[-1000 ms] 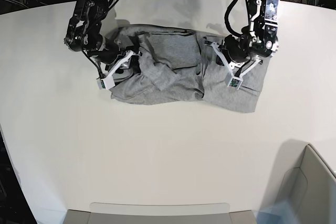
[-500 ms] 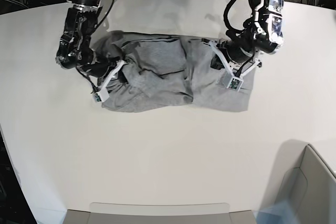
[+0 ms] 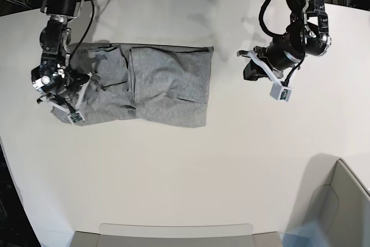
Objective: Fold the T-shirt properly
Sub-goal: 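Push the folded edge inward with the right gripper, lifting the left gripper away, then grasp the folded shirt's edge with the right gripper and flip it over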
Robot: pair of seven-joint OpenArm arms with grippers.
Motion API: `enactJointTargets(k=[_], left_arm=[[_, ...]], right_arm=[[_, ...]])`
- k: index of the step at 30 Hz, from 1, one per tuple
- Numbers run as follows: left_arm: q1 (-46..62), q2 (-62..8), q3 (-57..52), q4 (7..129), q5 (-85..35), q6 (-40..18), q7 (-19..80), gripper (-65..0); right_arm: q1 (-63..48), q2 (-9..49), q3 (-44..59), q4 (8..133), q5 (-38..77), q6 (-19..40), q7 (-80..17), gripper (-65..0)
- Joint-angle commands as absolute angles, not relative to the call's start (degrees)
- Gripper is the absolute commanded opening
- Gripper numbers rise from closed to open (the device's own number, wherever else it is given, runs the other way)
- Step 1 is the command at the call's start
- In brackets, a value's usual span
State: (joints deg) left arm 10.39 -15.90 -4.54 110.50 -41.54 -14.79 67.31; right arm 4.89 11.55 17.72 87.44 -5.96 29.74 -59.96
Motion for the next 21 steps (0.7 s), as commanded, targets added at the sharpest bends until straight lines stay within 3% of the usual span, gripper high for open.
enactJointTargets(k=[1,6,12,21], left_arm=[[10.4,-16.2,-5.6,111.3,-42.3,-15.0,66.4,-65.0],[11.6,-16.3,-9.2,111.4,-42.3,-15.0,66.5,-65.0],[11.6,-16.3,-13.7,111.3,-42.3,-15.0,66.6,-65.0],[11.6,-16.3,-19.4,111.2,-42.2,-14.9,66.6,-65.0]], right_arm=[[6.2,10.6,15.8,91.1,-7.6,29.6,-58.1,-65.0],[6.0,3.3,7.3,100.4,-21.8,29.6,-58.2,-65.0],[5.1,-1.7,-6.7,102.7,-36.2,29.6,-58.2,-65.0],[2.6,-5.8,-20.4,101.7,-42.2,29.6,-58.2,-65.0]])
